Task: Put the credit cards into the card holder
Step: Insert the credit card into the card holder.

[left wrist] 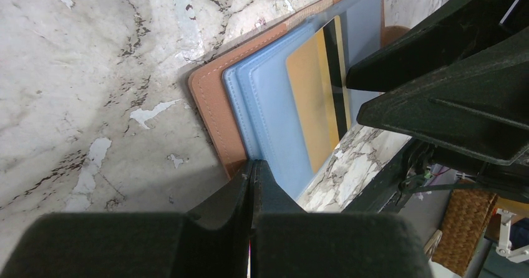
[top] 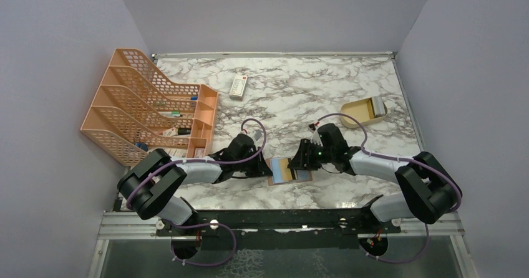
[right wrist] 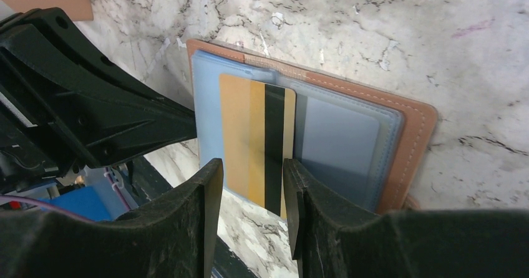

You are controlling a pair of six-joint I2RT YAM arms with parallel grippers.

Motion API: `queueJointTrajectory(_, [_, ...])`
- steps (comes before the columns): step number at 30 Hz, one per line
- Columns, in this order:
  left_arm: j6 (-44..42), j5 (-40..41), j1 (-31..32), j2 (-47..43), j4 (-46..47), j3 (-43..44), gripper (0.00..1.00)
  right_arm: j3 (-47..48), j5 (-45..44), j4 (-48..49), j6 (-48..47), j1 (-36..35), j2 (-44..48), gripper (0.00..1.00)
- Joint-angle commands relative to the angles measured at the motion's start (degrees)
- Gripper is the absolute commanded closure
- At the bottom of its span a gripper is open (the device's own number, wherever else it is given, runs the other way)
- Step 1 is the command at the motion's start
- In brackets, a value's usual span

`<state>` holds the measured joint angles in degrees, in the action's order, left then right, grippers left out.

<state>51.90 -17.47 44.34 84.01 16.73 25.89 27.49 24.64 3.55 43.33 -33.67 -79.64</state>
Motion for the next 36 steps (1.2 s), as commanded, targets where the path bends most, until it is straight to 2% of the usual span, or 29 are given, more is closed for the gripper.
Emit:
queueJointTrajectory(1, [-0.16, 0.18, 0.55, 0.12, -0.91, -0.93, 1.00, -0.41, 1.88, 3.62, 1.01, -1.14, -1.63, 0.59])
queueJointTrajectory(16, [0.00, 0.32, 0.53, 0.04, -0.81, -0.60, 1.00, 0.29, 3.73, 8.79, 3.48, -3.62, -4.56, 0.59])
queueJointTrajectory(29, [0.47, 1.18, 0.57, -0.53, -0.93, -0.82, 0.99, 0.95, 4.36, 6.93, 1.42, -3.68, -2.87, 0.64])
queueJointTrajectory(31, [0.41, 2.51, 0.57, -1.51, -2.03, -0.70, 0.93, 2.11, 4.16, 4.70, -0.58, -3.67, -2.13, 0.64])
queueJointTrajectory(36, [-0.51, 5.66, 0.53, -5.41, -5.96, -0.19, 0.74, 6.62, -4.76, -5.41, -5.72, -3.63, 1.99, 0.61])
